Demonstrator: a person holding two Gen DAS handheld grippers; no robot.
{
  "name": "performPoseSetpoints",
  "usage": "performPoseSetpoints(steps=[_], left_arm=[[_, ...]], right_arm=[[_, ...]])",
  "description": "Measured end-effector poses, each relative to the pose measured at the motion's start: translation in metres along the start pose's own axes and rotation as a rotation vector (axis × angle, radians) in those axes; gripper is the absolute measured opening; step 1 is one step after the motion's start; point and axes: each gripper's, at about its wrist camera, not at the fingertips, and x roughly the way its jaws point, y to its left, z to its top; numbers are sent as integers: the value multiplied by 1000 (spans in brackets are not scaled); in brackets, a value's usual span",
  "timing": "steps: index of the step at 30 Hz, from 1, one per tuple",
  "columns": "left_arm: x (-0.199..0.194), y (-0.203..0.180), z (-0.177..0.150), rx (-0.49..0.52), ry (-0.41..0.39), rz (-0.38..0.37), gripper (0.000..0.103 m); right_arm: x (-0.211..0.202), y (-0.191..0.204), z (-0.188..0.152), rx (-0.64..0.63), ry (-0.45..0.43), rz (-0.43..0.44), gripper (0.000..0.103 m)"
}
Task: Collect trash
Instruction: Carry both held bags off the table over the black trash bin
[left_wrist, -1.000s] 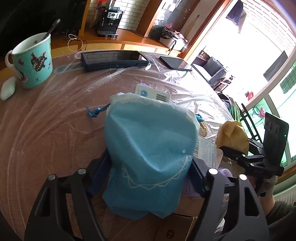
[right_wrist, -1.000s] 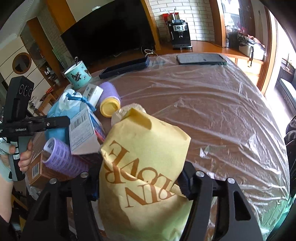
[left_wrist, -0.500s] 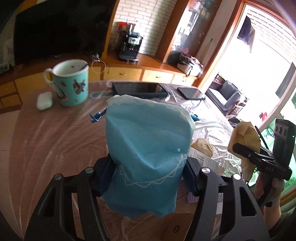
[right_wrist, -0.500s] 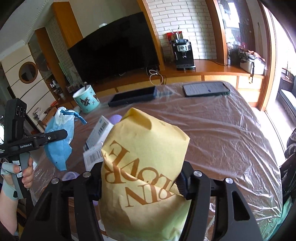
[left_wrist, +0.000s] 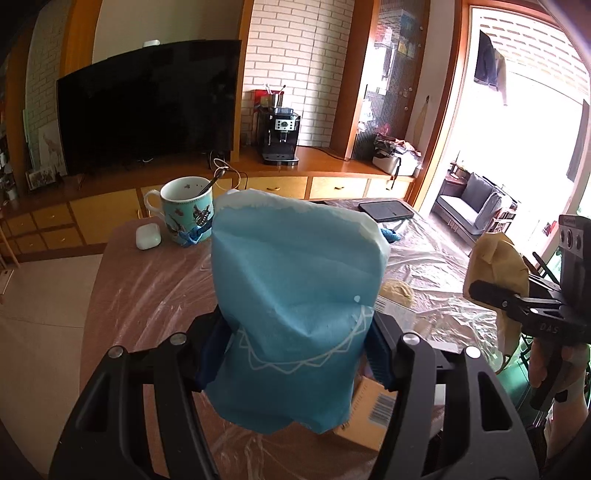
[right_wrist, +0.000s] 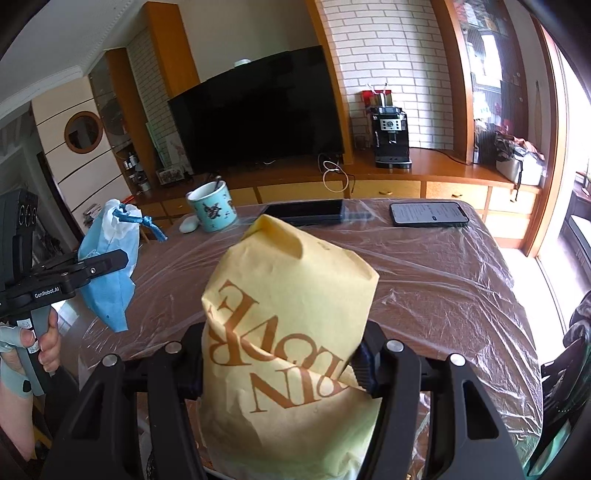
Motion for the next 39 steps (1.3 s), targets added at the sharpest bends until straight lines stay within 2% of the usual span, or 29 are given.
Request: performPoseSetpoints(steps=[6, 10, 16, 27, 39], left_arm=[[-33, -16, -21, 12, -31, -46, 64], [-51, -30, -36, 63, -36, -53, 64], [-69, -45, -63, 98, -6, -120, 64], [-63, -72, -115, 131, 103, -195, 64], [-47, -82, -154, 131, 207, -209, 64]], right_arm=[[-28, 20, -12, -35, -18, 48, 58], [-45, 31, -24, -52, -15, 85, 58], [-64, 46, -48, -80, 9, 122, 58], [-72, 60, -99, -87, 103, 134, 58], [-47, 61, -145, -51, 216, 122, 58]])
